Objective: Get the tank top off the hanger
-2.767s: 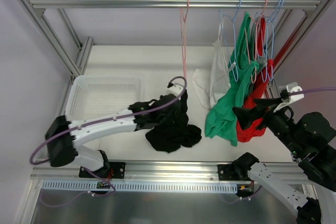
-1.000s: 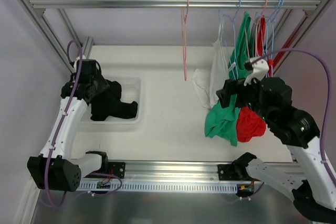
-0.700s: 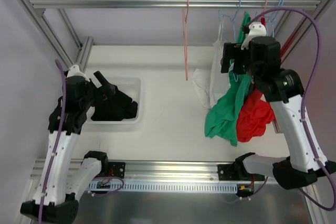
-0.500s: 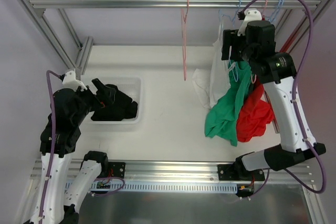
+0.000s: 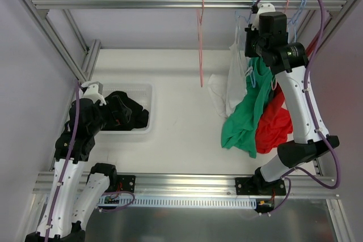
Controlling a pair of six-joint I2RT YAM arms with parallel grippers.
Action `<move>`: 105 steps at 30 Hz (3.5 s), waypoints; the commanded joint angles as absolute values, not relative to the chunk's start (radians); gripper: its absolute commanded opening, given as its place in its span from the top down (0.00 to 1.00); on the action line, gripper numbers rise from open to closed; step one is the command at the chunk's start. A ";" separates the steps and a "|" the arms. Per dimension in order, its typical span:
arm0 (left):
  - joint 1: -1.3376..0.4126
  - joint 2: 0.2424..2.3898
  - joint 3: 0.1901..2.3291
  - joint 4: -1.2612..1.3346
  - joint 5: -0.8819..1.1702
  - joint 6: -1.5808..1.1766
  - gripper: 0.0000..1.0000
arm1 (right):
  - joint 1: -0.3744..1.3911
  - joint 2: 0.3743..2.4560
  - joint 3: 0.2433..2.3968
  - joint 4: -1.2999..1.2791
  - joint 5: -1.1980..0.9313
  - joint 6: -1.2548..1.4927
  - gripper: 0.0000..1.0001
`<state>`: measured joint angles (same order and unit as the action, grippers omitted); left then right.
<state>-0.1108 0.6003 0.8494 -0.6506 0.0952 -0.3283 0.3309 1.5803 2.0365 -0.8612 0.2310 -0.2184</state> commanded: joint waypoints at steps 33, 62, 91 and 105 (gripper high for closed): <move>-0.747 0.950 1.283 -0.152 0.335 -0.226 0.01 | 0.327 0.870 1.595 -1.015 -0.161 -0.087 1.00; -1.019 1.493 1.663 -0.052 0.092 -0.072 0.57 | 0.327 0.716 1.793 -1.279 -0.356 -0.120 1.00; -1.019 1.474 1.640 -0.048 0.083 -0.075 1.00 | 0.328 0.703 1.781 -1.262 -0.356 -0.124 1.00; -1.031 1.335 1.562 -0.044 -0.545 -0.206 1.00 | 0.337 0.493 1.649 -1.275 -0.552 -0.276 1.00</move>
